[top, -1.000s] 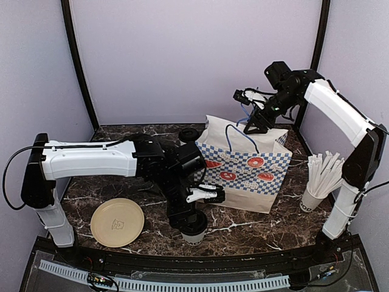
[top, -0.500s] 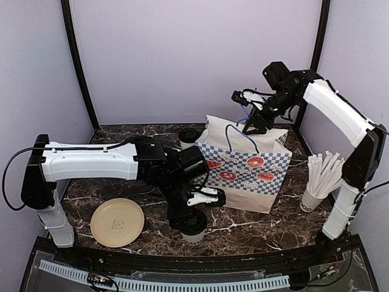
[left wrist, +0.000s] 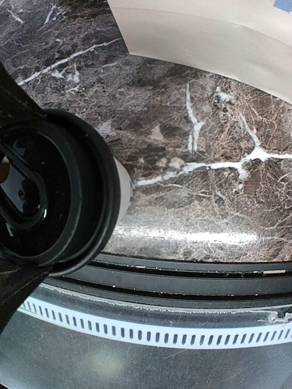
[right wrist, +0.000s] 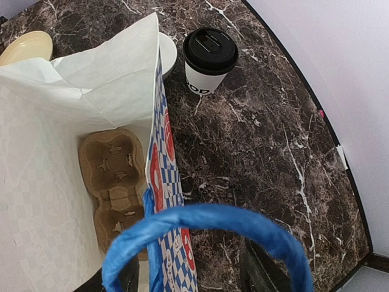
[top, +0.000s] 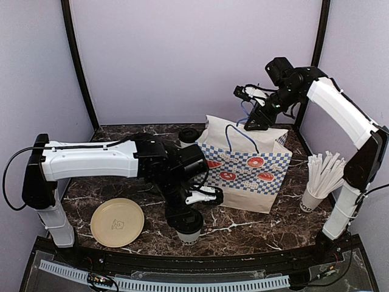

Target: Pack the takeout coffee

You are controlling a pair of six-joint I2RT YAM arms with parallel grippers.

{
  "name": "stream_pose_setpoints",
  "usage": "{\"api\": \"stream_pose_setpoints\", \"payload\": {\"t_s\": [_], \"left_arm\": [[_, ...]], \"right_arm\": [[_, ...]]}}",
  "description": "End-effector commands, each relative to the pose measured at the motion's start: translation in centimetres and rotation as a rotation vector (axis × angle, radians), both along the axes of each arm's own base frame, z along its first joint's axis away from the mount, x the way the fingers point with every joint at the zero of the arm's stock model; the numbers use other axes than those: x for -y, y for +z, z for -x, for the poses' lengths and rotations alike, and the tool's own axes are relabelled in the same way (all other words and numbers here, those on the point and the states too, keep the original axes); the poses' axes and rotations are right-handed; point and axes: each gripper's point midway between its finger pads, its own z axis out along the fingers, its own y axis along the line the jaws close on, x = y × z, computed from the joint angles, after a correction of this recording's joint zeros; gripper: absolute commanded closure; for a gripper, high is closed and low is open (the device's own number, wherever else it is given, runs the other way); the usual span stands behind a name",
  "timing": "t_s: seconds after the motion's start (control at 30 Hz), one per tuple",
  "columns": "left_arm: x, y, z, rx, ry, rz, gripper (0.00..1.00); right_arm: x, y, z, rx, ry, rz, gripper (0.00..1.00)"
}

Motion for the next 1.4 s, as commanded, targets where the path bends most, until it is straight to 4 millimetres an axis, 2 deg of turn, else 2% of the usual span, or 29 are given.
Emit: {"api": "stream_pose_setpoints", "payload": {"t_s": [0.0, 0.1, 0.27, 0.47, 0.63, 0.7, 0.8, 0.83, 0.87, 0.9, 0.97, 1.07, 1.13, 1.23, 1.37], "left_arm": [[-0.1, 3.2, 0.1, 0.018, 0.035, 0.043, 0.34], [-0.2, 5.3, -0.1, 0.034, 0.054, 0.075, 0.35], [-1.6, 8.7, -0.5, 0.089, 0.117, 0.114, 0.35], [-3.5, 13.5, -1.4, 0.169, 0.212, 0.181, 0.36], [-6.0, 18.6, -2.8, 0.288, 0.334, 0.274, 0.36], [-7.0, 21.0, -3.7, 0.363, 0.381, 0.318, 0.36], [-8.3, 24.5, -4.5, 0.445, 0.423, 0.385, 0.36], [-8.5, 25.3, -4.8, 0.471, 0.427, 0.395, 0.36], [-8.6, 27.1, -4.9, 0.487, 0.431, 0.439, 0.36], [-8.4, 27.8, -5.1, 0.504, 0.426, 0.451, 0.36], [-8.1, 30.7, -5.2, 0.536, 0.421, 0.534, 0.36], [-6.3, 32.4, -5.4, 0.554, 0.371, 0.609, 0.36], [-4.8, 32.6, -5.1, 0.541, 0.327, 0.642, 0.36], [-2.6, 32.0, -4.6, 0.499, 0.254, 0.657, 0.36], [0.0, 30.1, -3.7, 0.468, 0.166, 0.627, 0.37]], "right_arm": [[0.3, 3.4, 0.3, 0.083, -0.031, -0.04, 0.45], [0.4, 4.0, 0.4, 0.095, -0.038, -0.044, 0.47], [0.4, 5.1, 0.8, 0.116, -0.032, -0.066, 0.55], [-0.4, 4.9, 1.2, 0.082, 0.001, -0.097, 0.84], [-1.4, 5.1, 1.9, 0.056, 0.04, -0.124, 0.94], [-2.0, 6.1, 2.7, 0.064, 0.069, -0.152, 0.99], [-3.1, 7.1, 4.6, 0.065, 0.128, -0.183, 1.0], [-3.4, 7.3, 5.4, 0.066, 0.149, -0.187, 1.0], [-3.9, 7.5, 6.4, 0.065, 0.177, -0.194, 1.0], [-4.2, 7.5, 7.2, 0.06, 0.198, -0.199, 1.0], [-4.8, 7.5, 8.9, 0.046, 0.241, -0.212, 1.0], [-5.6, 7.2, 11.4, 0.025, 0.302, -0.225, 1.0], [-5.7, 7.2, 12.7, 0.016, 0.337, -0.231, 1.0], [-5.6, 7.3, 14.2, -0.002, 0.379, -0.25, 1.0], [-5.5, 7.1, 15.5, -0.035, 0.41, -0.278, 1.0]]}}
